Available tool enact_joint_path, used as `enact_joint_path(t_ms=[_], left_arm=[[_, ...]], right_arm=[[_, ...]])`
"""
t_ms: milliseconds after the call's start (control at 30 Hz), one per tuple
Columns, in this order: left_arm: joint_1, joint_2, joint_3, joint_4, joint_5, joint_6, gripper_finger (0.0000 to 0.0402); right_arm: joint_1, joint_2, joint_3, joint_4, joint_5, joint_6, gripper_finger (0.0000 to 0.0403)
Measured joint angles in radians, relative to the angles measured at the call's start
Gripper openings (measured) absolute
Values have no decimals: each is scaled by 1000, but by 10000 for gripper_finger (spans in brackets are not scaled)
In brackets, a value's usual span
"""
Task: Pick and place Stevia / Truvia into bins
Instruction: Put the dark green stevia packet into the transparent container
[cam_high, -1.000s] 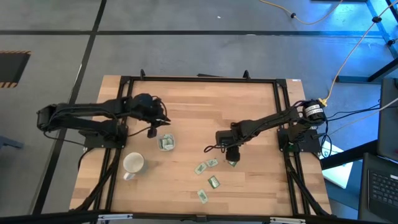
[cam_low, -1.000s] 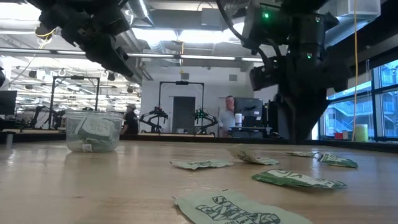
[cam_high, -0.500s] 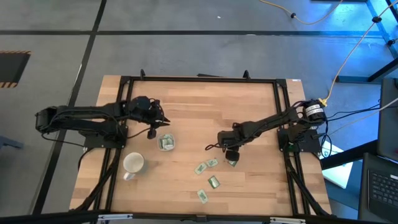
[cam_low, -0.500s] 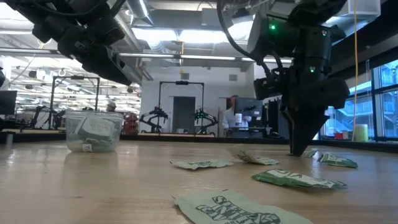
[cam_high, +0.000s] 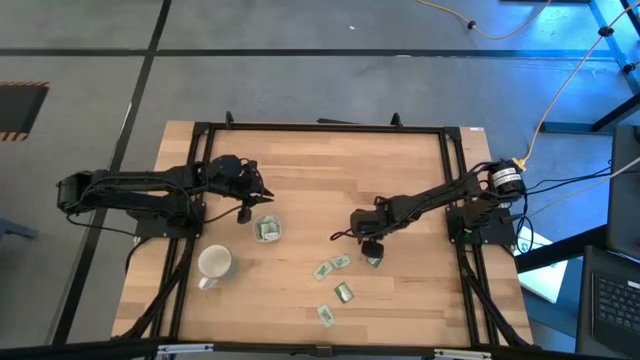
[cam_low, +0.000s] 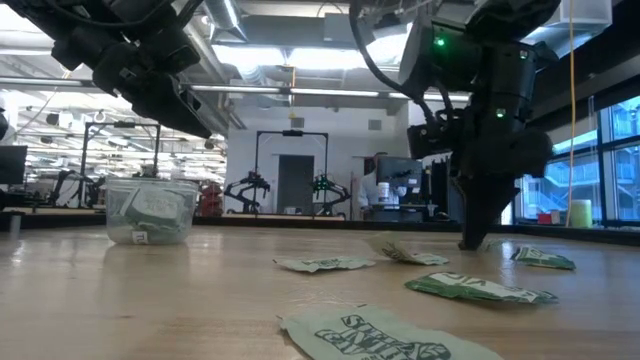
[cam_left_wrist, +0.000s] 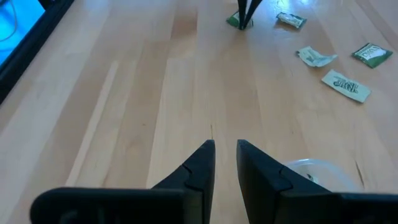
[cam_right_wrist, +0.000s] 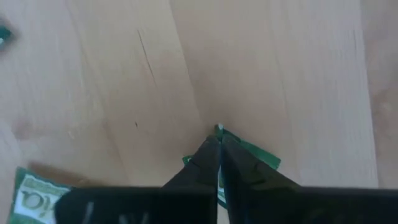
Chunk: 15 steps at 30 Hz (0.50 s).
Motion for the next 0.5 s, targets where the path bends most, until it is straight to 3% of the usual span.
enact_joint_path(t_ms=[200,400,500], left_arm=[[-8,1,0,44,5,-40,61],[-69,1,0,145,10,101,68],[-111,1,0,181,64,179,81]], right_arm=[[-1,7,63,155,-15,-29,13],[-1,6,146,503,-221,-233,3],[0,4,169,676,-294,-325,5]])
